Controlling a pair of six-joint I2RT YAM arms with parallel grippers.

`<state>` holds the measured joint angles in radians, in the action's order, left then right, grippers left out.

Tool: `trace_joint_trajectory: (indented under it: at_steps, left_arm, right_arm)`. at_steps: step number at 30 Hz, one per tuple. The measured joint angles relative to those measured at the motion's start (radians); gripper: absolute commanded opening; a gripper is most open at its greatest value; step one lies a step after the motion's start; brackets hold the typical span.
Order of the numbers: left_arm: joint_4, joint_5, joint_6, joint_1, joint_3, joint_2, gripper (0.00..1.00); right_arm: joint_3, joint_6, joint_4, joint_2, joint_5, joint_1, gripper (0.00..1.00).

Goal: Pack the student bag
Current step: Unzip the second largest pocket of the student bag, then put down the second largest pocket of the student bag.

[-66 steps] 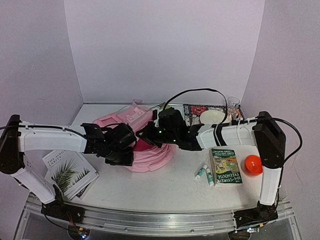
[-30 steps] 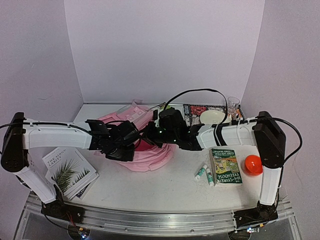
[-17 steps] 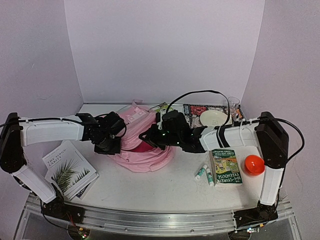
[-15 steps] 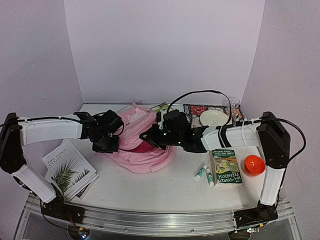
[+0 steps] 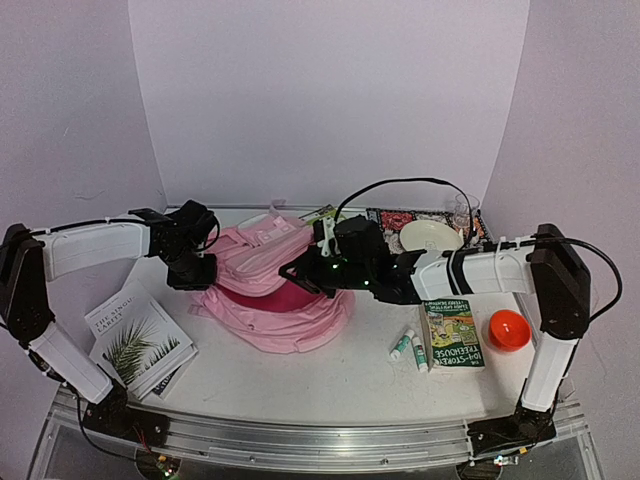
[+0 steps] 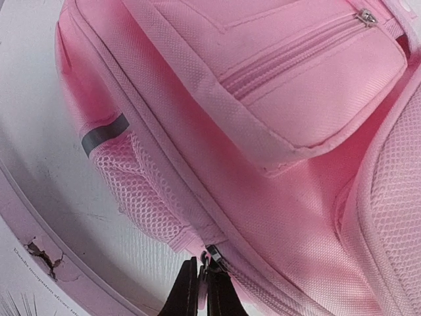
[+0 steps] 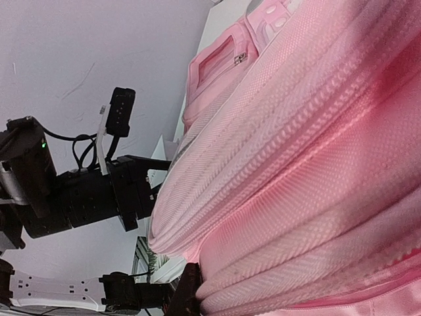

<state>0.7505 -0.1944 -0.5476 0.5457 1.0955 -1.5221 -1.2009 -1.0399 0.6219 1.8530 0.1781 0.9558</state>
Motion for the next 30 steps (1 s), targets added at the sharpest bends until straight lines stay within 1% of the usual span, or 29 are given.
trace_joint_trajectory:
  at_steps: [4,8,11,12,14,16,17,18,23,30]
  left_arm:
    - [0.006,0.04,0.031,-0.029,0.012,-0.005,0.21]
    - [0.019,0.049,0.065,-0.06,0.017,-0.003,0.44]
    - [0.023,0.034,0.1,-0.089,0.017,0.02,0.53]
    - [0.023,0.034,0.112,-0.1,0.017,0.037,0.58]
    - [0.024,0.041,0.146,-0.114,0.02,0.085,0.7]
    - [0.018,0.064,0.177,-0.114,0.027,0.134,0.84]
    - [0.008,0.083,0.19,-0.112,0.029,0.159,0.89]
    - [-0.003,0.103,0.205,-0.11,0.029,0.184,0.91]
    - [-0.049,0.214,0.275,-0.105,0.029,0.282,0.94]
    - [-0.073,0.297,0.321,-0.104,0.015,0.28,0.97]
  right_arm:
    - [-0.005,0.005,0.0,0.0,0.007,-0.001,0.0]
    - [-0.047,0.017,-0.026,0.002,0.027,-0.013,0.0]
    - [-0.098,0.027,-0.057,0.007,0.044,-0.021,0.0]
    - [-0.117,0.03,-0.069,0.011,0.052,-0.024,0.0]
    - [-0.153,0.038,-0.087,0.022,0.064,-0.027,0.0]
    - [-0.184,0.044,-0.102,0.037,0.073,-0.029,0.0]
    - [-0.201,0.046,-0.109,0.047,0.077,-0.029,0.0]
    - [-0.214,0.048,-0.115,0.056,0.08,-0.029,0.0]
    - [-0.284,0.056,-0.138,0.111,0.095,-0.029,0.0]
    - [-0.4,0.068,-0.145,0.219,0.112,-0.029,0.0]
